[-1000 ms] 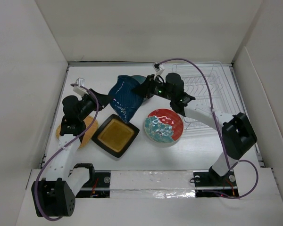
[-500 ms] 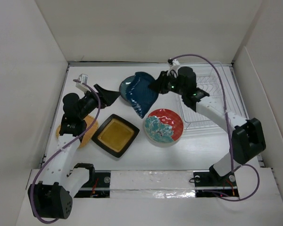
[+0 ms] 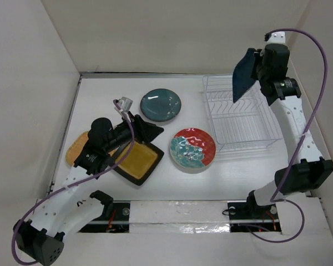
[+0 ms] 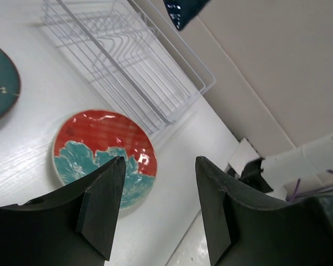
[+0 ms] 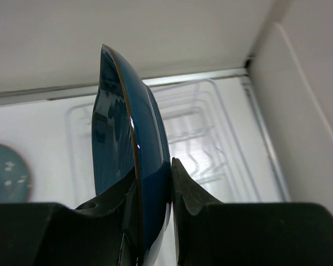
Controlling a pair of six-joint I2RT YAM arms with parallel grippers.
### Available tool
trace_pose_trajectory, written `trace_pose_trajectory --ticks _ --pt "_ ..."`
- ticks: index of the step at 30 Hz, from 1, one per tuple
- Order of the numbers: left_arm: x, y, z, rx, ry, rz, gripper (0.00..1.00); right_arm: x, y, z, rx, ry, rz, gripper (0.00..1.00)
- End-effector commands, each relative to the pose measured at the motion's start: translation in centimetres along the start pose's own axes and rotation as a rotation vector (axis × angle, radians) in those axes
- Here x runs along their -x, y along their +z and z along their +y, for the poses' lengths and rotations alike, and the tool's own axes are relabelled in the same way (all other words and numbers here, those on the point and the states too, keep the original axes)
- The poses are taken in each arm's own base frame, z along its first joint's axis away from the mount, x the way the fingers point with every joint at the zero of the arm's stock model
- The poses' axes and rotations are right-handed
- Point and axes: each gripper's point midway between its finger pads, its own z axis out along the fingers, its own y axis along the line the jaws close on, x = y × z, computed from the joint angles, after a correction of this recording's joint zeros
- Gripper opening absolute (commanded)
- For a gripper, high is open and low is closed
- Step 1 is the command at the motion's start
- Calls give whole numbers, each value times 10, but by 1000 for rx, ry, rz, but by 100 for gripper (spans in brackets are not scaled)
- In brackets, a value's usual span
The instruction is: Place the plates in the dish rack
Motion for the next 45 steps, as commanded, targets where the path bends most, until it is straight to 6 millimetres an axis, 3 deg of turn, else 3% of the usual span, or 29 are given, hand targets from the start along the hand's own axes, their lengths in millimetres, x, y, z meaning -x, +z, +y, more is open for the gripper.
trace_pose_trajectory --ticks 1,3,4,9,13,15,22,24,29,33,40,45 --pt "6 -6 -26 -44 111 -12 49 5 8 -49 -191 -95 38 0" --pt "-5 -5 -34 -58 130 17 49 11 14 -70 -271 -114 46 0" --pt "-10 -5 -34 -62 144 28 49 1 27 -76 -295 -133 83 0" --pt "-26 -10 -48 -105 178 62 50 9 44 -100 -406 -243 108 0" --pt "-29 -15 -43 -64 215 55 50 26 62 -110 -452 -340 77 0" --pt "-27 -17 -45 -56 229 40 50 21 73 -114 -462 -453 101 0" --pt "-30 -12 -37 -2 259 37 50 38 96 -132 -463 -539 69 0" --pt "-31 -11 -35 10 261 46 50 39 101 -129 -417 -552 52 0" --pt "-32 -11 -24 65 276 43 50 22 115 -149 -378 -546 76 0" --pt "-36 -7 -21 73 274 61 50 2 129 -144 -341 -544 111 0" --pt "-41 -4 -16 88 273 76 50 -12 138 -128 -267 -503 109 0" --pt "-44 -2 -13 93 270 87 50 -28 149 -130 -275 -512 143 0"
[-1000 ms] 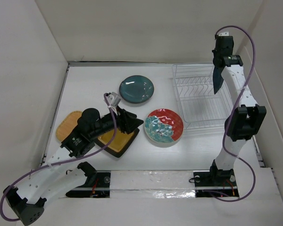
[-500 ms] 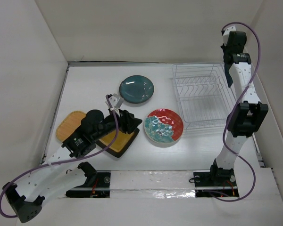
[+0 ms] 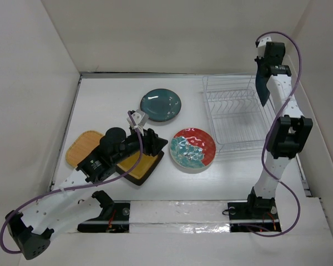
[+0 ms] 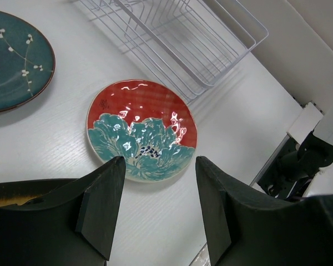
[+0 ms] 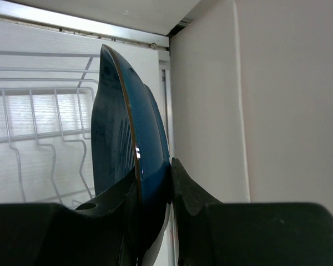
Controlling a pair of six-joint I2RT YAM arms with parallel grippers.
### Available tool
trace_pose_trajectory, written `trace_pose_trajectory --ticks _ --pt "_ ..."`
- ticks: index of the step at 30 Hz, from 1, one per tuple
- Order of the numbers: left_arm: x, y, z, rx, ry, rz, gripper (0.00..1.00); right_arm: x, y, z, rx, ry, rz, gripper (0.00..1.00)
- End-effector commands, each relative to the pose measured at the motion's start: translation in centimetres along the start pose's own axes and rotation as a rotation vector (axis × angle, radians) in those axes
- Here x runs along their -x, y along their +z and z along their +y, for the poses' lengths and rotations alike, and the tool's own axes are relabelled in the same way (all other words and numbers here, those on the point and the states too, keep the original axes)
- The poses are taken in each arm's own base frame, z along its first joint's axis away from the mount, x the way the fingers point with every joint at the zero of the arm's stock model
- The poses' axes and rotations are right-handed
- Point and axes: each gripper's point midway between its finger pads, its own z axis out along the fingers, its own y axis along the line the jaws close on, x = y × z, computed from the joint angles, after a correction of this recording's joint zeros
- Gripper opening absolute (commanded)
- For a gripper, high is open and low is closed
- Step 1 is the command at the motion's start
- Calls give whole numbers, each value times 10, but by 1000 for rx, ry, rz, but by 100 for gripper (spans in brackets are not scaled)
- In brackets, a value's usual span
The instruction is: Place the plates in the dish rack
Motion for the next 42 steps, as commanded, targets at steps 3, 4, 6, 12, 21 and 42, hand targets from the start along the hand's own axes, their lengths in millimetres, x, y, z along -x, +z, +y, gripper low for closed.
trace_pose_trajectory --ticks 3,4,6,12,21,42 --pt "15 1 -4 -5 18 -43 50 36 -2 -17 -69 46 -130 0" --pt "15 1 -4 -6 18 -43 50 35 -1 -16 -64 45 -130 0" --pt "14 2 -4 -6 18 -36 50 34 3 -12 -53 40 -123 0" --pt "12 4 -2 1 17 -32 50 24 13 -4 -41 30 -93 0" --pt "13 5 -1 5 17 -30 49 12 27 21 -18 5 -62 0" --pt "13 9 6 13 -5 -28 50 -1 28 42 -45 -3 -46 36"
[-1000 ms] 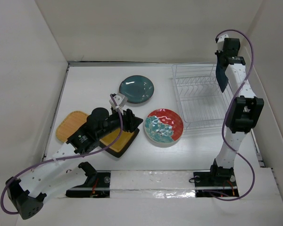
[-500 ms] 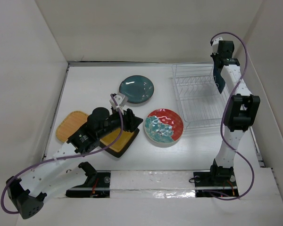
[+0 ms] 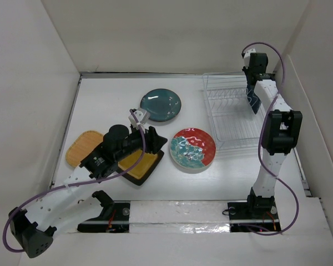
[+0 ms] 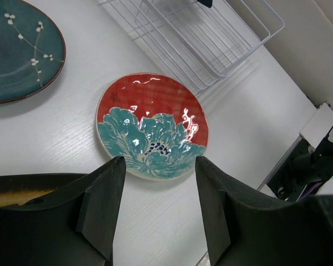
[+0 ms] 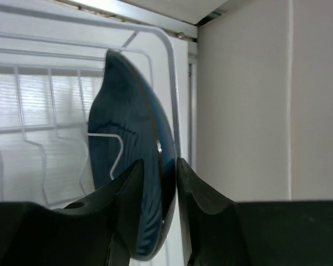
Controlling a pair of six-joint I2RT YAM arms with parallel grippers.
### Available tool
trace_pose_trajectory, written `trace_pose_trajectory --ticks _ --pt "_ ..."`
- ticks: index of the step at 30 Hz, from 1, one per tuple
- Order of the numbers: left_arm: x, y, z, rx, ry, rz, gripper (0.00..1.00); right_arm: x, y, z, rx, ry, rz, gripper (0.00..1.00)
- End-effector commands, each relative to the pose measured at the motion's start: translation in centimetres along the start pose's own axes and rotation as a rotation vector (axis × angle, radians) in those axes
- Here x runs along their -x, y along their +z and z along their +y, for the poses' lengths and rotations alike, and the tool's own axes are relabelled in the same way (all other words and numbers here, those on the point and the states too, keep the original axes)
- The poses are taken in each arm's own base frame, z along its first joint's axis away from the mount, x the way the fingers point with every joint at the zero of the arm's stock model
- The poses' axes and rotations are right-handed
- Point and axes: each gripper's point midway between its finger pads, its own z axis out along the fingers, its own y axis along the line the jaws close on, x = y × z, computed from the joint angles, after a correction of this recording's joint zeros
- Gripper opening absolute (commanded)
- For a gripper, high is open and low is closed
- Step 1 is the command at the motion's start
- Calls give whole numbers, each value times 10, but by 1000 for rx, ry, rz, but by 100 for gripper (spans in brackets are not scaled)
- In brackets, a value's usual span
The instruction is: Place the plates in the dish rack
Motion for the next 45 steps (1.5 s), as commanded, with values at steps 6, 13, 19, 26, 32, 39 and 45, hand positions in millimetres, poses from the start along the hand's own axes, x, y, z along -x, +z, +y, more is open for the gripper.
trace_pose_trajectory --ticks 6,13,19,26,32,39,45 --pt "22 1 -6 -19 0 -58 49 33 -17 -20 23 174 -119 36" --pt "21 7 -4 -9 -13 -44 50 53 -36 -40 9 267 -172 50" --pt "27 14 -2 18 -47 -46 50 83 -72 -52 47 381 -263 61" --pt "44 33 8 105 -162 -85 44 130 -143 -35 232 585 -509 16" --pt "56 73 22 148 -267 -106 0 144 -212 16 592 732 -736 0" --pt "66 119 109 298 -453 -152 21 131 -241 15 685 717 -787 7" --pt "52 142 195 512 -462 -131 60 119 -258 7 779 720 -835 23"
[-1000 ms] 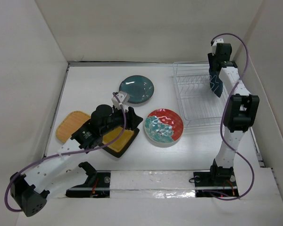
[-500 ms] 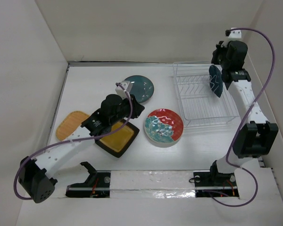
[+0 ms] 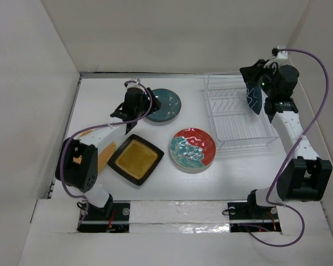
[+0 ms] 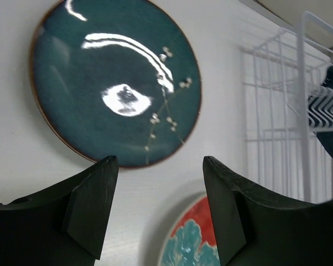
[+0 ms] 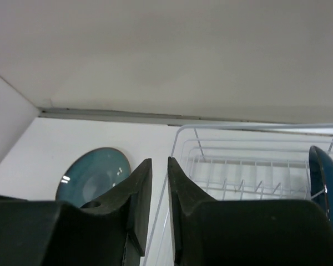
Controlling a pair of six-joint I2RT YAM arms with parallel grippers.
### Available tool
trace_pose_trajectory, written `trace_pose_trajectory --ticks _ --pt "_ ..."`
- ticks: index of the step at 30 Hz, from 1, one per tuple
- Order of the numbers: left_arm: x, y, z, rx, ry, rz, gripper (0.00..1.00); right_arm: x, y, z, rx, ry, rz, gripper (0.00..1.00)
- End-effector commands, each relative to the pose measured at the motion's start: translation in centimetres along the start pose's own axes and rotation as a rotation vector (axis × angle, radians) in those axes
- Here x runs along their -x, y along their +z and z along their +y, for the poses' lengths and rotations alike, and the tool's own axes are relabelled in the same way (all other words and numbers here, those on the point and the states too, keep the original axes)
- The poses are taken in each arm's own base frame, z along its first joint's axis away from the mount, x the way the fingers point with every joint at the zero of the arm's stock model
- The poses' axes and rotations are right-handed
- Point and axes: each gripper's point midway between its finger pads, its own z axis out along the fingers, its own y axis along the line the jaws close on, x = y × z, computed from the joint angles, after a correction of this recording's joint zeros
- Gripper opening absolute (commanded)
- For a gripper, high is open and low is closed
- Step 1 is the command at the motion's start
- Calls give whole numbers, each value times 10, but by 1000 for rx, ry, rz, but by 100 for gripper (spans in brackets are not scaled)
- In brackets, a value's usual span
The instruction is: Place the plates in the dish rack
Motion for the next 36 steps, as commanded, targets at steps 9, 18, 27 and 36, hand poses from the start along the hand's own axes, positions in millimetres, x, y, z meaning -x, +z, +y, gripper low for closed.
trace_pose_trajectory --ticks 9,18,27,36 --pt "36 55 80 151 -86 -19 59 30 -16 36 212 1 -105 32" --pt "12 86 95 150 -49 90 60 17 -6 36 258 25 -66 34" --pt "-11 109 109 168 -84 143 54 19 -7 35 244 21 -74 34" --pt "-19 110 121 159 -138 101 2 15 -5 34 250 24 -66 35"
